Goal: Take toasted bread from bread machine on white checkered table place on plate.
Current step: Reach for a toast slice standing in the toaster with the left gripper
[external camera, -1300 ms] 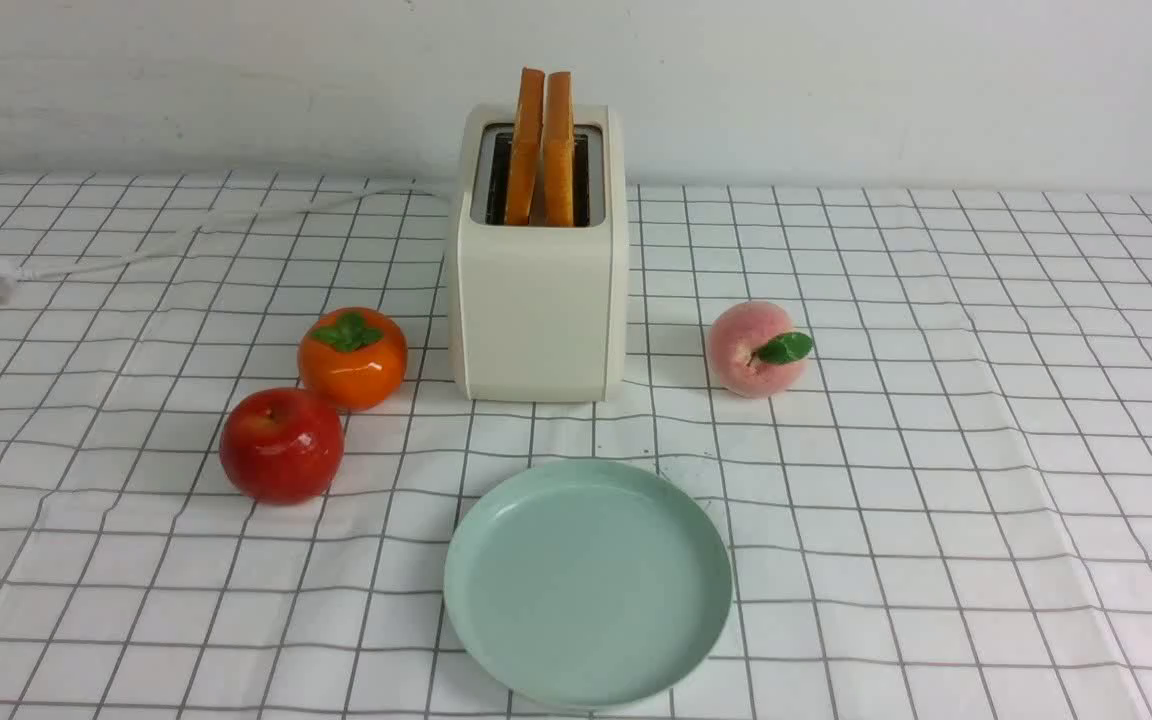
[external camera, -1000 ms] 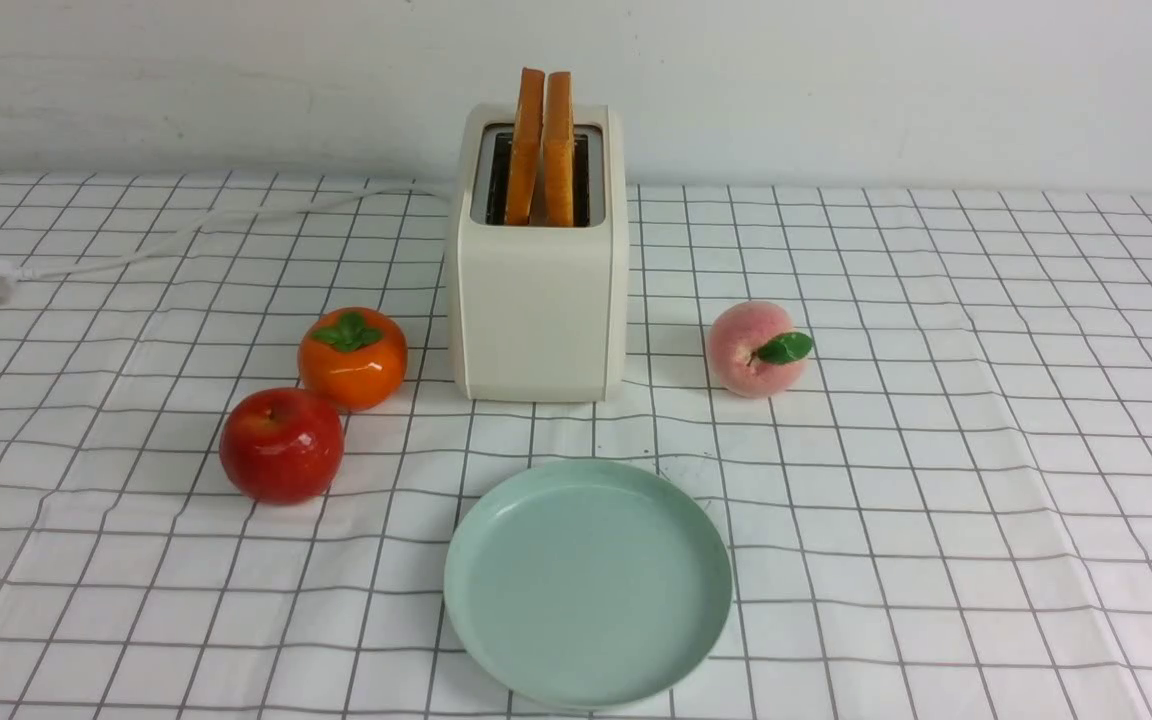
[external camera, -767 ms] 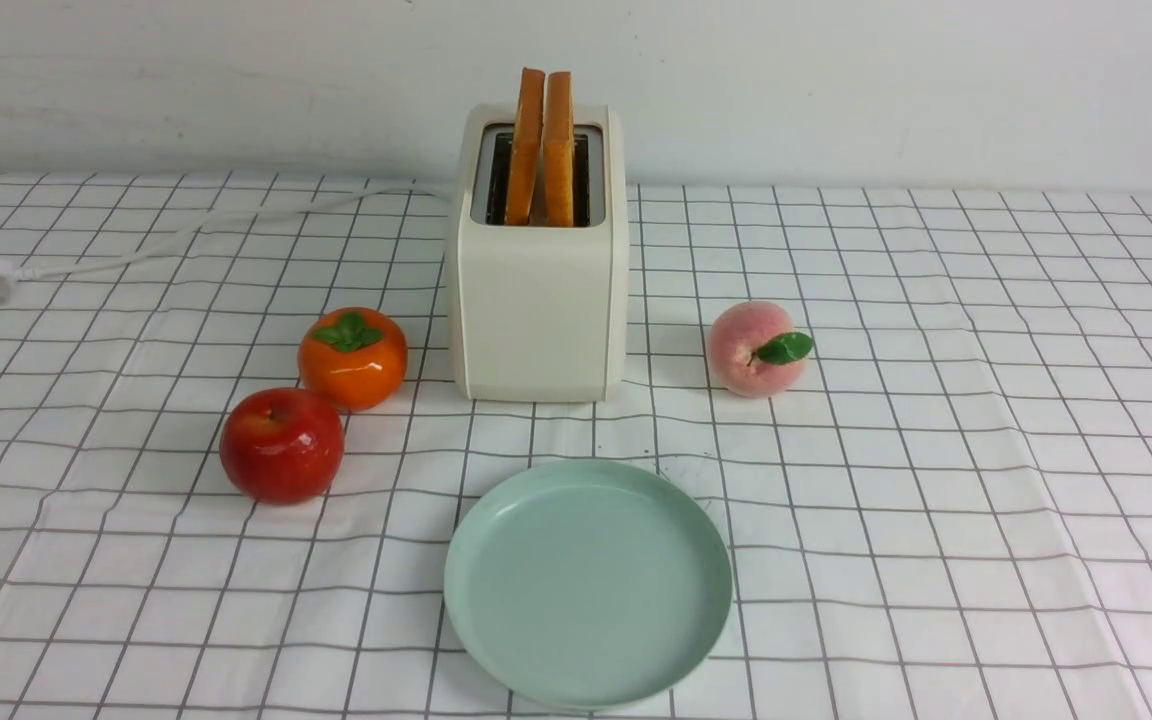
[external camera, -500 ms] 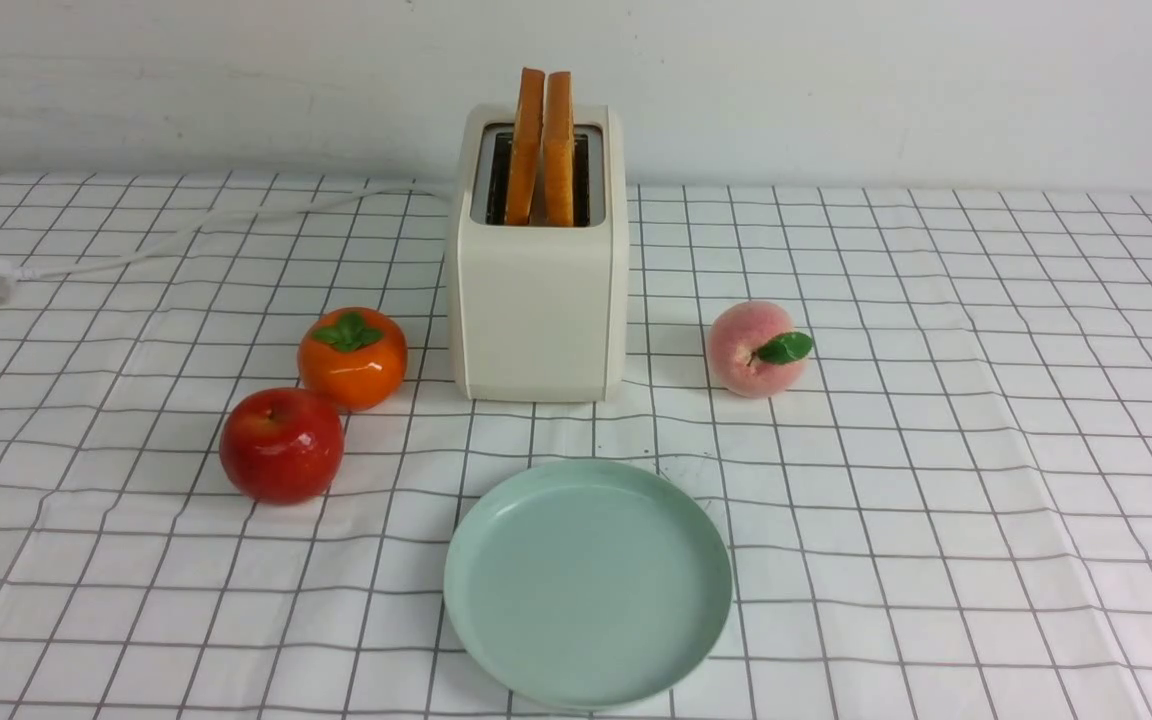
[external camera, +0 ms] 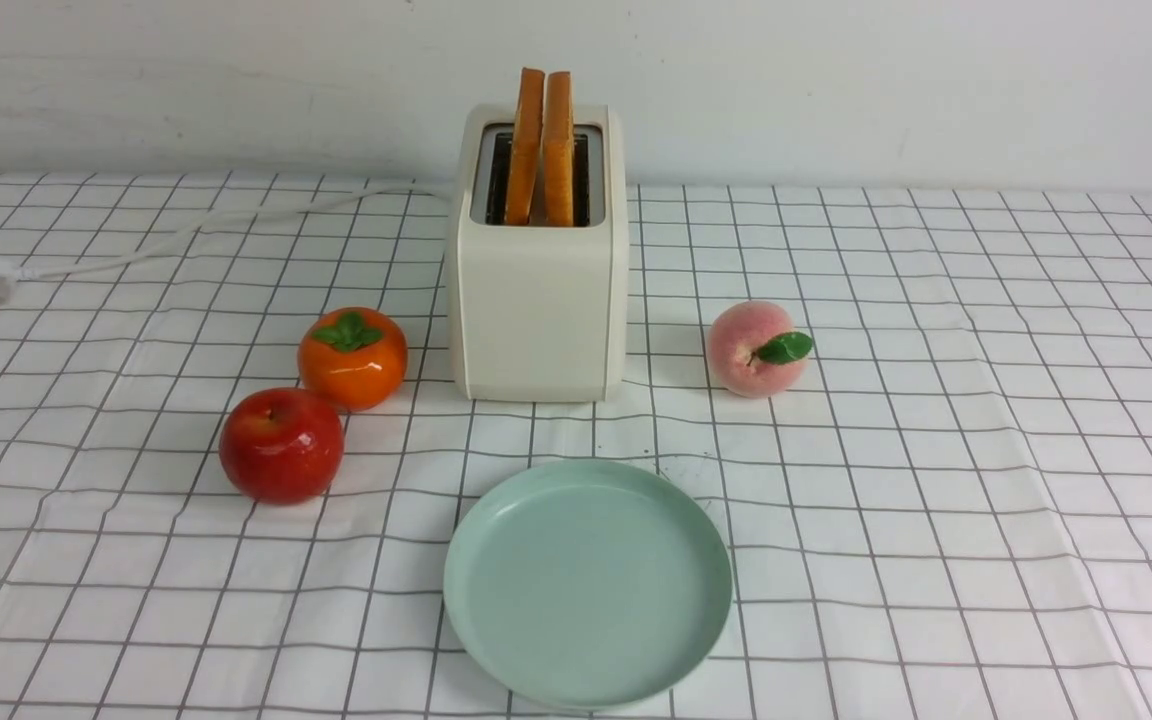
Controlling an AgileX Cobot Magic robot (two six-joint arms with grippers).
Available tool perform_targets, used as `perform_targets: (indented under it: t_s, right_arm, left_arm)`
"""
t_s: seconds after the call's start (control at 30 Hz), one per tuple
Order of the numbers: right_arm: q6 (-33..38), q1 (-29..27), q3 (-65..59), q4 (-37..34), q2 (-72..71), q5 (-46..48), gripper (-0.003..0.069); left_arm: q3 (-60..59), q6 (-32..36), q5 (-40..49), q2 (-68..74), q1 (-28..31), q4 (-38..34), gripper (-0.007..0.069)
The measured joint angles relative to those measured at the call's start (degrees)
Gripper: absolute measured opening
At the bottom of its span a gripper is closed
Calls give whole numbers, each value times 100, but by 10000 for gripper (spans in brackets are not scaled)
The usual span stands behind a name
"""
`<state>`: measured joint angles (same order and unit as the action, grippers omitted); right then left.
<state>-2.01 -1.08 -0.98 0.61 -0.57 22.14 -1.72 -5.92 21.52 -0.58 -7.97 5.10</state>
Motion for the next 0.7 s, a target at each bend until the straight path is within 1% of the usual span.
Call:
perform_targets:
  t_s: [0.07,0.1,0.13,0.17,0.2,0.3,0.4,0.5,0.6,0.63,0.7]
  right_arm:
    - [0,0,0,0,0,0,240]
    - [0,0,0,0,0,0,240]
    - [0,0,0,0,0,0,240]
    - [0,0,0,0,0,0,240]
    - [0,0,0,0,0,0,240]
    - [0,0,0,0,0,0,240]
    - [0,0,0,0,0,0,240]
    - [0,0,0,0,0,0,240]
    - [0,0,0,0,0,0,240]
    - [0,0,0,0,0,0,240]
    - [0,0,0,0,0,0,240]
  left_arm:
    - [0,-72,-211,0,0,-126,237]
    - [0,-200,-396,0,0,-350,237]
    - [0,-490,-660,0,0,-835,237]
    - [0,-490,-707,0,0,-835,237]
    - [0,-932,-1070,0,0,-1536,237]
    - [0,-1675,-1563,0,0,-2754,237]
    - [0,-1945,-2044,0,0,-3613,237]
    - [0,-2002,-2386,0,0,-3957,237]
    - [0,-1957,-2575,0,0,-4065,237]
    - [0,-1957,-2564,0,0,-4091,233]
    - [130,-1950,-2226,0,0,-4114,202]
